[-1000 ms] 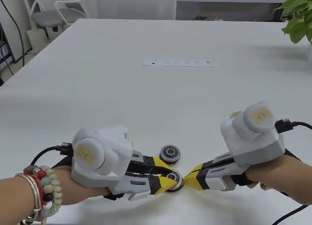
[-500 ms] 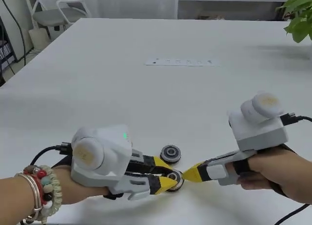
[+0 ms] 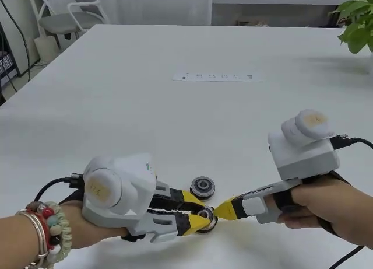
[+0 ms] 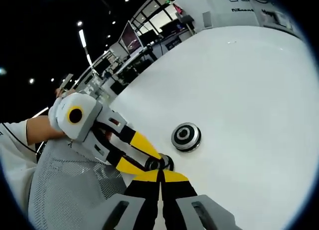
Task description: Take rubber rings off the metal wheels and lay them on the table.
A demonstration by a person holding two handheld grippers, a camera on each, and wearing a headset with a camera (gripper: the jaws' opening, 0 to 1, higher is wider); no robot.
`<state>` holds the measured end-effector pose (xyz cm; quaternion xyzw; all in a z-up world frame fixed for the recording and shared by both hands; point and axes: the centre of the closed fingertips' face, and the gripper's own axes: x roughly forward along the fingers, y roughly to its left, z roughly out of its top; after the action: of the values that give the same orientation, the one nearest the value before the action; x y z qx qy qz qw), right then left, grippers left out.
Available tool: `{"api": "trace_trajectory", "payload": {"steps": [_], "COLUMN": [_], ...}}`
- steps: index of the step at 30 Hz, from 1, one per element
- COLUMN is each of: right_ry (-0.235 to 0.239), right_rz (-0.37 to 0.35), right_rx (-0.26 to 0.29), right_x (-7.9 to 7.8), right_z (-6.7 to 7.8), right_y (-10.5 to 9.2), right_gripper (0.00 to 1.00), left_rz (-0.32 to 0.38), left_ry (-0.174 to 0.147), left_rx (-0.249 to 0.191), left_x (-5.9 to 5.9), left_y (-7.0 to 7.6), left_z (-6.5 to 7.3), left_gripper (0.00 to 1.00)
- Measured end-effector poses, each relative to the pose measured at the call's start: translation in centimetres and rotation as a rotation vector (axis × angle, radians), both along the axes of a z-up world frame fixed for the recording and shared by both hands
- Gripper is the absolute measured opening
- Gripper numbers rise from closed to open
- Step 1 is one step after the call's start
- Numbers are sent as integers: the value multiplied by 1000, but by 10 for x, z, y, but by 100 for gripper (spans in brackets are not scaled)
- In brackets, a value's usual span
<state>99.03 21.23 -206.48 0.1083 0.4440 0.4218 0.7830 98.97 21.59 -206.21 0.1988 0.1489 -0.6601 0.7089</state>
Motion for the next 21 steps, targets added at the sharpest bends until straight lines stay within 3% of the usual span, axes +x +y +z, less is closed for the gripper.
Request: {"api": "trace_trajectory", "payload": {"steps": [21], "right_ry": [35], "right_rz": [-19], "right_rx": [36], "right_x": [1], "right_z": [3], "right_y": [4], "right_gripper": [0], "left_rz": [16], "left_ry": [29], "left_rx": [-9], "left_x": [1], "left_y": [-1], "left_z": [-1], "left_gripper": [9]}}
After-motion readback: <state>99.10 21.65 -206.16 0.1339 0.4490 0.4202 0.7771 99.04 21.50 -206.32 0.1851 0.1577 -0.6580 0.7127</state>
